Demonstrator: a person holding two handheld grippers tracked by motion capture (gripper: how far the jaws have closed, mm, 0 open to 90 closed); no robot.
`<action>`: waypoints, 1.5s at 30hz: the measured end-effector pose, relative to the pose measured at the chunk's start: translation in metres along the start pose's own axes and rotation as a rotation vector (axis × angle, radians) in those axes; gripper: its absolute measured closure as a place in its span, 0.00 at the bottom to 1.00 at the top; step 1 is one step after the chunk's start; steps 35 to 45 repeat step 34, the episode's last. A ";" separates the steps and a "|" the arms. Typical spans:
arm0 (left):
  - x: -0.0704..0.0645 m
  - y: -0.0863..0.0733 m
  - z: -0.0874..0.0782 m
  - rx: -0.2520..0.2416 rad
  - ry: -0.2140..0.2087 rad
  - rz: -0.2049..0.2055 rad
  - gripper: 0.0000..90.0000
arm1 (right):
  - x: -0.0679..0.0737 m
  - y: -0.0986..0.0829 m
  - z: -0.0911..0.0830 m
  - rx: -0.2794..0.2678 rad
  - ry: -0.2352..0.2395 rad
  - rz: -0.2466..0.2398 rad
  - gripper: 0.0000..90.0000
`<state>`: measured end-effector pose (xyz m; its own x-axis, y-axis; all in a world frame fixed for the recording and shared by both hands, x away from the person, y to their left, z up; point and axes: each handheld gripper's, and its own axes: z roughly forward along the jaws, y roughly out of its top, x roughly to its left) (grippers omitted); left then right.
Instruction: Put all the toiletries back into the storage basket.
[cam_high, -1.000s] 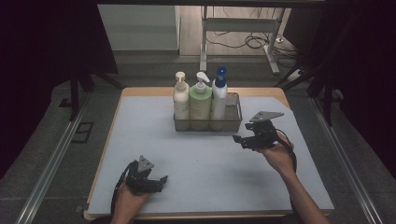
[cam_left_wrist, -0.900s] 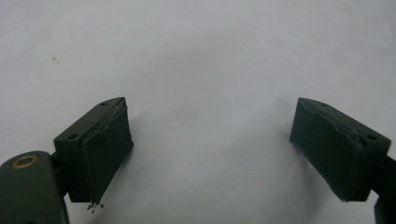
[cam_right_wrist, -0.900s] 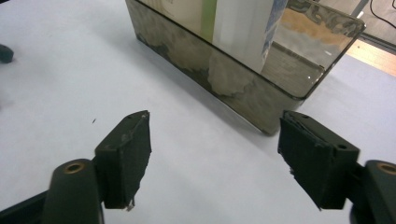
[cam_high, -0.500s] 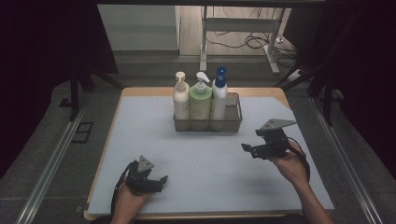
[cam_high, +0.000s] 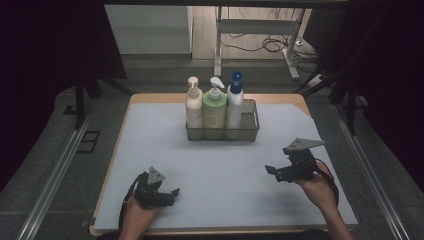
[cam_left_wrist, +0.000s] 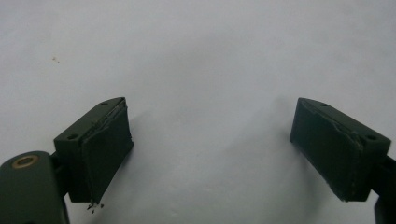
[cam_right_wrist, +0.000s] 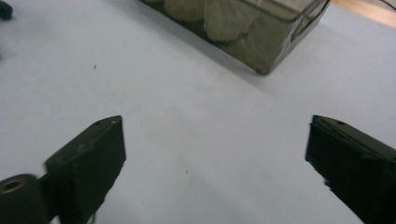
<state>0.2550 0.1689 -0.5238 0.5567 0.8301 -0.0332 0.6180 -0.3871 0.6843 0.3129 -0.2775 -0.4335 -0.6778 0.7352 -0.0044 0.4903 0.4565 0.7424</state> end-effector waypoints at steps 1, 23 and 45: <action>0.000 0.000 0.000 0.000 0.000 0.001 0.13 | 0.000 -0.003 0.001 0.005 0.002 -0.003 0.03; 0.000 0.000 0.000 -0.002 0.002 0.000 0.13 | 0.007 -0.073 0.039 0.065 0.025 0.053 0.00; 0.000 0.000 0.000 -0.001 0.001 0.000 0.13 | 0.012 -0.078 0.044 0.080 -0.007 0.022 0.00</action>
